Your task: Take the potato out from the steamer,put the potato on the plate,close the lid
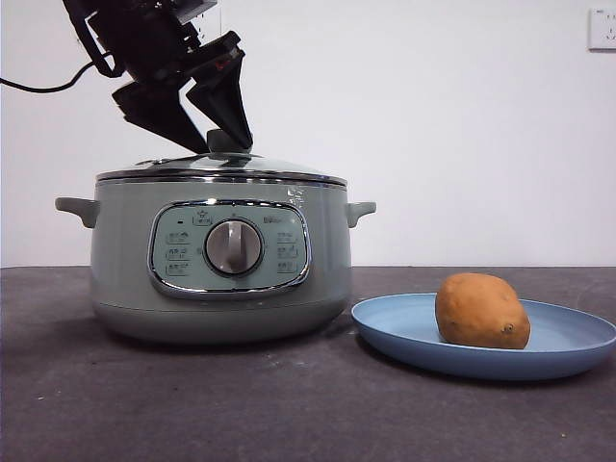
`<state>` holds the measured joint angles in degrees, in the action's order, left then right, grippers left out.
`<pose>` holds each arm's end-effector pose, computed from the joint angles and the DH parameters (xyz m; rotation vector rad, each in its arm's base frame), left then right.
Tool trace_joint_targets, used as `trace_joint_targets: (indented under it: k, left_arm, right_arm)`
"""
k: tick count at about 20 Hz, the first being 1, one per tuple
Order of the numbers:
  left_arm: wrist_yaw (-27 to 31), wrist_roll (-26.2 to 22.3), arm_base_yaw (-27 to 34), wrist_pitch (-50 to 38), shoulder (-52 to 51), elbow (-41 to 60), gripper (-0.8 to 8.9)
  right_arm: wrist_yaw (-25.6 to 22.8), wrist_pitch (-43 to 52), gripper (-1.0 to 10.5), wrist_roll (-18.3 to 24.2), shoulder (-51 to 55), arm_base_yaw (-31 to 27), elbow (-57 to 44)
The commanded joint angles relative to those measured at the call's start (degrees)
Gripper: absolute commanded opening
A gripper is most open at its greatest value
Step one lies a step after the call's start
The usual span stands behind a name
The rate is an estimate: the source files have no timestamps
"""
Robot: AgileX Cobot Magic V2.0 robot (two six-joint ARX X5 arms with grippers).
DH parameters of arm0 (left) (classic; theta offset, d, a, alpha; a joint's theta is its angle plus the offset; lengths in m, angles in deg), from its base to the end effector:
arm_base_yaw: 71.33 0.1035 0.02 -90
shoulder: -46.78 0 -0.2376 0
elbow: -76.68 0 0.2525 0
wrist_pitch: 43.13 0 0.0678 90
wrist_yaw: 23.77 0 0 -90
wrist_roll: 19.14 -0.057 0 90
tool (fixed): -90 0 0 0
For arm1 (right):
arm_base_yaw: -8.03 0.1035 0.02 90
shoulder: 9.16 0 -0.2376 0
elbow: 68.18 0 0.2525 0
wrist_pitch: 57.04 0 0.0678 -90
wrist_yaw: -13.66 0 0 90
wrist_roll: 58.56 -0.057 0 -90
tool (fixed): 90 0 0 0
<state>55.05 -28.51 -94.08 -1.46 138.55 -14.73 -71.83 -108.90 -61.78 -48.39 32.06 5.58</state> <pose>0.3385 -0.1539 0.2566 0.2265 0.6930 -0.6250 0.1470 0.0704 0.3598 0.0028 0.3149 0.4856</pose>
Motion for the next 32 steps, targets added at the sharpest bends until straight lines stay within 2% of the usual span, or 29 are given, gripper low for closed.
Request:
trace_joint_targets:
  k: [1, 5, 11, 17, 18, 21, 22, 24, 25, 26, 28, 32]
  left_arm:
    - [0.92, 0.31, -0.04, 0.85, -1.79, -1.44, 5.34]
    - [0.79, 0.31, -0.07, 6.86, -4.04, -5.07, 5.34]
    - [0.00, 0.33, -0.13, 22.38, -8.37, -12.72, 5.34]
    - [-4.68, 0.63, -0.13, 38.32, -13.49, -18.51, 5.26]
    - [-5.70, 0.61, -0.13, 40.24, -14.32, -18.99, 5.05]
    - [-8.37, 0.57, -0.13, 45.37, -16.87, -19.91, 3.36]
    - [-8.85, 0.55, -0.13, 46.73, -17.70, -20.00, 2.64]
    - [-9.01, 0.52, -0.20, 48.54, -19.17, -20.00, 1.10]
    - [-8.98, 0.50, -0.20, 49.07, -19.80, -20.00, 0.24]
    - [-9.01, 0.50, -0.20, 49.37, -20.41, -20.00, -0.20]
    - [-9.01, 0.50, -0.20, 49.92, -21.16, -20.00, -0.09]
    - [-8.98, 0.55, -0.20, 50.21, -21.90, -20.00, -0.09]
  right_arm:
    - [0.26, -0.61, 6.0, -0.33, -0.04, 0.09, 0.13]
    - [4.17, -1.90, 6.0, -0.35, -0.15, 0.09, 0.13]
    - [9.62, -5.66, 5.9, -1.20, -0.85, 0.09, 0.13]
    - [19.43, -11.91, 5.9, -1.70, -2.73, 0.09, 0.13]
    - [21.27, -12.96, 5.9, -1.68, -3.08, 0.09, 0.13]
    - [26.95, -15.98, 5.9, -1.66, -4.24, 0.09, 0.13]
    - [28.37, -16.87, 5.4, -1.66, -4.57, 0.09, 0.13]
    - [29.92, -18.25, 3.9, -1.66, -5.09, 0.09, 0.13]
    - [30.10, -18.86, 2.7, -1.66, -5.25, 0.09, 0.13]
    - [30.08, -19.43, 1.2, -1.62, -5.40, 0.09, 0.13]
    - [29.92, -19.76, -0.2, -1.51, -5.42, 0.09, 0.13]
    - [29.86, -19.87, -0.1, -1.36, -5.38, 0.09, 0.13]
